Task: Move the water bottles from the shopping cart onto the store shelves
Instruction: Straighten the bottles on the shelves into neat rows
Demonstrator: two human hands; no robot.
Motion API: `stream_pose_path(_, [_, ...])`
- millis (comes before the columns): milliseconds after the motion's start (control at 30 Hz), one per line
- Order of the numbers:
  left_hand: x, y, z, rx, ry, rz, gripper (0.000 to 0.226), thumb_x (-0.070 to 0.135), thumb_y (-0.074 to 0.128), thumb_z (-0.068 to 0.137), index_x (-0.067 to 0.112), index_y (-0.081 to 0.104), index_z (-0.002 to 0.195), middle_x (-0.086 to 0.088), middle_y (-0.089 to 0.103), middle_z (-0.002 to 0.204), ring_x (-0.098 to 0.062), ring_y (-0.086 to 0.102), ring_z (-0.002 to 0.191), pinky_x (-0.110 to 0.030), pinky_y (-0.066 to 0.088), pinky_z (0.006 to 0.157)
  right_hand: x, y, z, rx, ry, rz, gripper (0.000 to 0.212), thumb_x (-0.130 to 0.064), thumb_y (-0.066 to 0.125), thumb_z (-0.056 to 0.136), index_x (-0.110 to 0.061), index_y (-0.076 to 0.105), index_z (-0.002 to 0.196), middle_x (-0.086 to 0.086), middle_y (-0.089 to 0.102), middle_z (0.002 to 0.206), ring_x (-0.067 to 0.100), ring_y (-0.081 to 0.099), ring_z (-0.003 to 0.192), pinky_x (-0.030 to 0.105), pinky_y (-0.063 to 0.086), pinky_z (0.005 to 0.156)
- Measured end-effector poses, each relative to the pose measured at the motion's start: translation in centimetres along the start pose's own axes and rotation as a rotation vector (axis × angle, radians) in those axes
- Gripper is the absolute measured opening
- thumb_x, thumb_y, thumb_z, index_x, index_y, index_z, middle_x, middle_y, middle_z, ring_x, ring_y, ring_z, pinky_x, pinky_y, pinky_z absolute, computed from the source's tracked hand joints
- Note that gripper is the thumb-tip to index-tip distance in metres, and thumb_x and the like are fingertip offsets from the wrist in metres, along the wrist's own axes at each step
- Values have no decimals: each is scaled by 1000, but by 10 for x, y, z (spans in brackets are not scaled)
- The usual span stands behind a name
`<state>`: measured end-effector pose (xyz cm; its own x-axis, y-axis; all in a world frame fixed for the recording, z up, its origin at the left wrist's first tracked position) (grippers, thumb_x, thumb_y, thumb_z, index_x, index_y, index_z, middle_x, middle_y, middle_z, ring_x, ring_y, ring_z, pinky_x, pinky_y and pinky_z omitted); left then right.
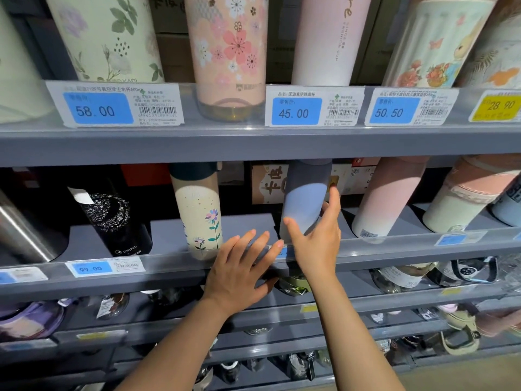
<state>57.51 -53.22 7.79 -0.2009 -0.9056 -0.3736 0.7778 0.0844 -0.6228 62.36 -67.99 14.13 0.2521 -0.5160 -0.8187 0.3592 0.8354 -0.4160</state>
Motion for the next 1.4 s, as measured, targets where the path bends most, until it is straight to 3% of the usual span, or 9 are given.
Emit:
stream_pose_path(167, [0,1,-1,11,0,-6,71,58,55,81,23,40,141,-5,45,137,-27,44,124,-42,31,103,-2,4,-1,91,23,-48,107,-45,83,67,-19,20,150,7,48,128,26,45,120,49,33,105])
stream_pose_path(267, [0,1,-1,13,-1,-1,71,57,54,81,23,40,142,-5,45,137,-27,44,124,-42,30,104,1,3,-2,51,-7,-3,108,-50,77,66,-27,13,150,3,43,140,24,43,126,50,32,107])
stream_pose_path(333, [0,2,-1,5,-1,2,73,58,54,80,23,40,142,-5,45,137,-27,44,124,-42,30,103,2,0,-3,10,-15,37,102,-42,72,69,-36,9,148,-4,43,142,23,43,128,51,33,107])
stream_pose_path(500, [0,1,-1,8,-5,-6,72,58,55,80,23,40,142,-5,46,137,-27,45,123,-42,31,103,7,-1,0,2,10,66,98,-28,77,73,-26,15,149,-20,43,115,18,46,118,53,35,104])
stream_pose_path(700, [0,0,0,21,-3,-10,70,57,54,81,23,41,141,-5,45,137,-26,45,122,-42,31,102,3,8,-1,94,-15,-21,99,-41,78,69,-19,25,148,2,50,128,21,48,119,45,28,106])
stream_pose_path(867, [0,2,-1,16,2,-7,72,57,55,80,23,40,141,-5,45,137,-26,45,122,-42,31,103,2,10,-3,126,-37,-46,97,-49,70,68,-18,25,149,3,49,134,24,48,121,47,29,107])
stream_pose_path(1000, [0,2,-1,19,2,-9,71,57,55,79,22,41,139,-4,45,136,-26,45,123,-42,31,103,-2,8,-6,116,-107,-51,97,-54,62,71,-18,20,151,3,39,149,16,35,132,46,21,115])
stream_pose_path(1133, [0,3,-2,22,8,-23,74,57,56,79,22,40,142,-5,45,137,-26,45,122,-42,32,102,-2,4,-7,79,-132,-59,91,-37,63,74,-17,19,151,8,47,144,4,30,123,53,23,114])
stream_pose_path(1400, [-1,3,-2,50,11,-44,72,56,57,80,20,42,140,-6,45,137,-26,45,122,-42,32,103,-1,14,-11,163,-27,-76,100,-42,78,72,-22,20,151,8,46,136,26,43,125,43,23,109])
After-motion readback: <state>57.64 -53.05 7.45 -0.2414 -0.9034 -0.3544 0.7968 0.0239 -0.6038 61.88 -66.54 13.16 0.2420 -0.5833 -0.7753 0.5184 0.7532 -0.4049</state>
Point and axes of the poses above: each hand's wrist, its own z-axis towards the middle knuckle, its own y-axis out of the palm, x = y × z, the point moved 3 cm from there along z, towards the middle knuckle
